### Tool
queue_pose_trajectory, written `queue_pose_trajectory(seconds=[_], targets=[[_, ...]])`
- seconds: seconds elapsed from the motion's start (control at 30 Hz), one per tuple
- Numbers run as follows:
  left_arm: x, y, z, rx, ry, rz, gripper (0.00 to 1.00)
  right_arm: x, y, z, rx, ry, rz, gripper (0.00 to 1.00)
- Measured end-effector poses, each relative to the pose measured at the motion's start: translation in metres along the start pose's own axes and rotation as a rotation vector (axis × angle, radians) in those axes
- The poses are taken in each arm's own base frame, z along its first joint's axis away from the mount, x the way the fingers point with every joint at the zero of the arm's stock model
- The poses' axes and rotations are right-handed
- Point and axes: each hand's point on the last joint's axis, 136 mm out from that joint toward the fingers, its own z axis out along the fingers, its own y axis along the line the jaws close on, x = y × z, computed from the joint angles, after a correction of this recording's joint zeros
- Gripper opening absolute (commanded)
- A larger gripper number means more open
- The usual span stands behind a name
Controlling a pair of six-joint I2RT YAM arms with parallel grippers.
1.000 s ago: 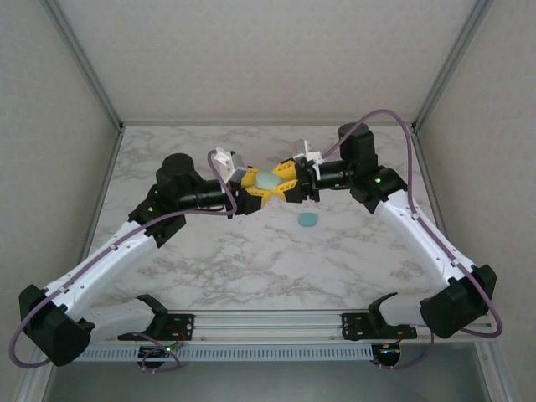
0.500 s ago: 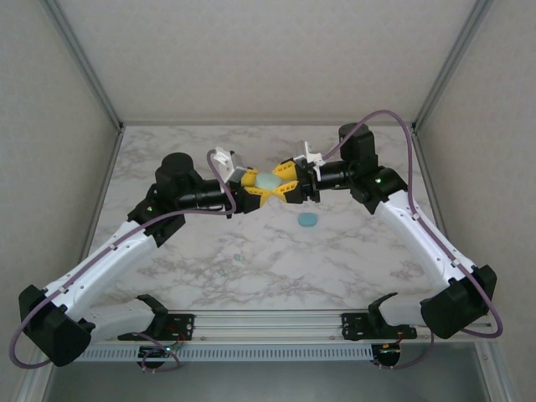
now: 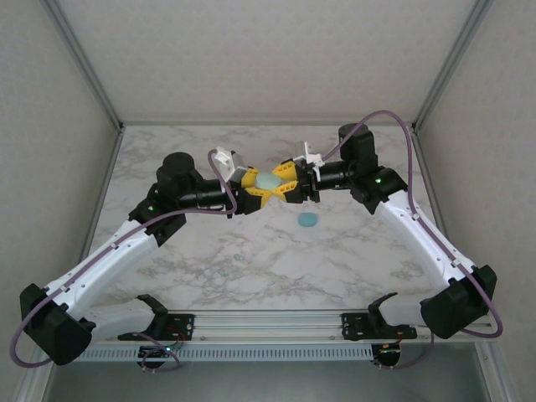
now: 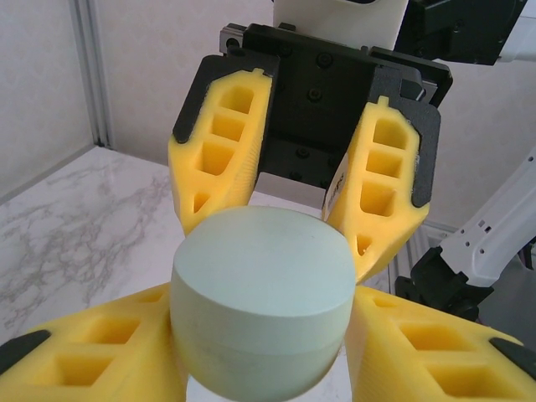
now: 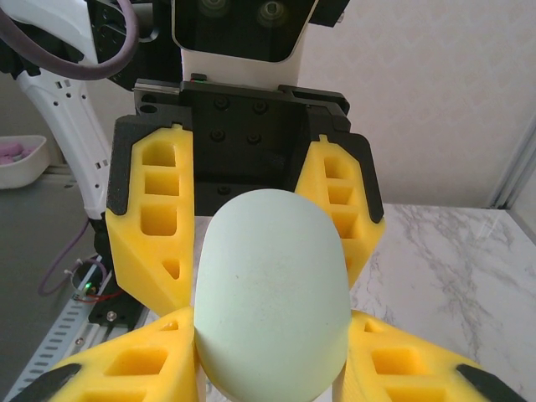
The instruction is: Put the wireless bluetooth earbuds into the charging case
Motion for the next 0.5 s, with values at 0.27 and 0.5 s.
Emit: queue_pose_trajectory(seconds=[0.27, 0.5], targets=[[-0.0007, 0.0005, -0.0016, 0.001, -0.002, 0.003, 0.47, -0.0003, 0.0001, 0.0, 0.0, -0.001, -0.002, 0.36], [-0.0011, 0.0003, -0.0018, 0.003, -0.003, -0.001, 0.42, -0.0007, 0.0006, -0.0003, 0.0, -0.001, -0.006, 0.36]])
